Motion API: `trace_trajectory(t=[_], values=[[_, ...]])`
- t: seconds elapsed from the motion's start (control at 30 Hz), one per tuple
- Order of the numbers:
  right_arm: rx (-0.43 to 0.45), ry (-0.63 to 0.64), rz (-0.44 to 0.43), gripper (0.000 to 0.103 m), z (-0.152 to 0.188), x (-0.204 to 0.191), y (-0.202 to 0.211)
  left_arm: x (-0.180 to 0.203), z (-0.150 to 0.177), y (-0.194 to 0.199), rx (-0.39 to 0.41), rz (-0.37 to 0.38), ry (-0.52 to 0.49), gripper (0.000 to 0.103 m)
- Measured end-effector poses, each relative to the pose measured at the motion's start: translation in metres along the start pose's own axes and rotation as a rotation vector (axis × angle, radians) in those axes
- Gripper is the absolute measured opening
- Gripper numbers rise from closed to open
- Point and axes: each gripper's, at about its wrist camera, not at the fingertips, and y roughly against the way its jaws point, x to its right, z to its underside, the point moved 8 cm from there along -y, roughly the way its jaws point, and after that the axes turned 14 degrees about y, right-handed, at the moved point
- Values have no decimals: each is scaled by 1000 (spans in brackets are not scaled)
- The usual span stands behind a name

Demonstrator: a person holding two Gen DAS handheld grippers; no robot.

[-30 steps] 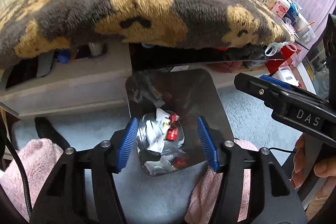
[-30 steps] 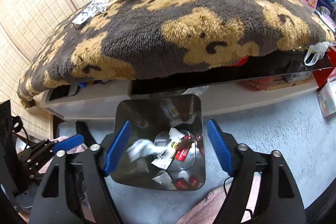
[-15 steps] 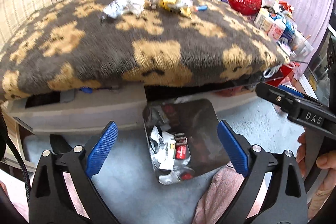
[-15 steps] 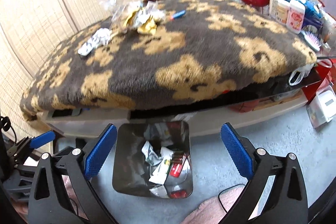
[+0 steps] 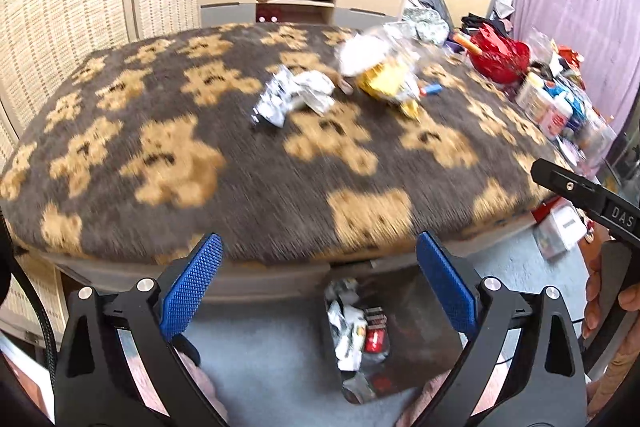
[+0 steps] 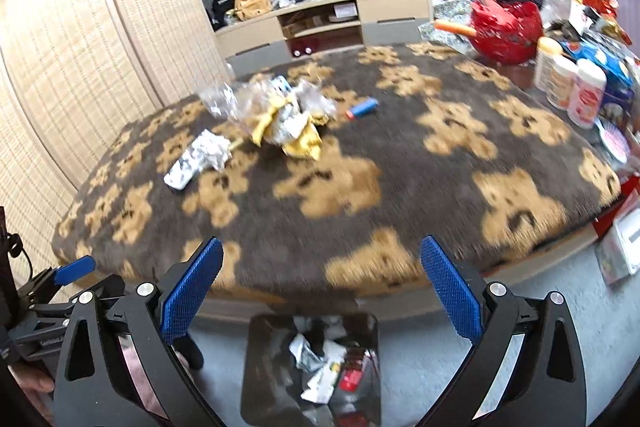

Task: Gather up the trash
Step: 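Grasp the clear blister pack with the left tool while the right tool grasps a plastic bag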

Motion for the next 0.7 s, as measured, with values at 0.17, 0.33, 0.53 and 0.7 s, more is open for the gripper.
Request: trace_trajectory(t=[0.17,0.33,0.53,0.7], values=[[24,18,-12,99,-32,-9,-19,-11,-30,-18,11,-27,3,93],[56,44,-29,99,-68,-21,-36,-20,-54,-43,4,-57,1,92],[124,75,-59,99,-112,-42,-48,-25,-80,-68,-8,-77,-25,86],[140,96,-127,86,-133,-65,-61,-29,-97,-84,-22,-64,-12,77]])
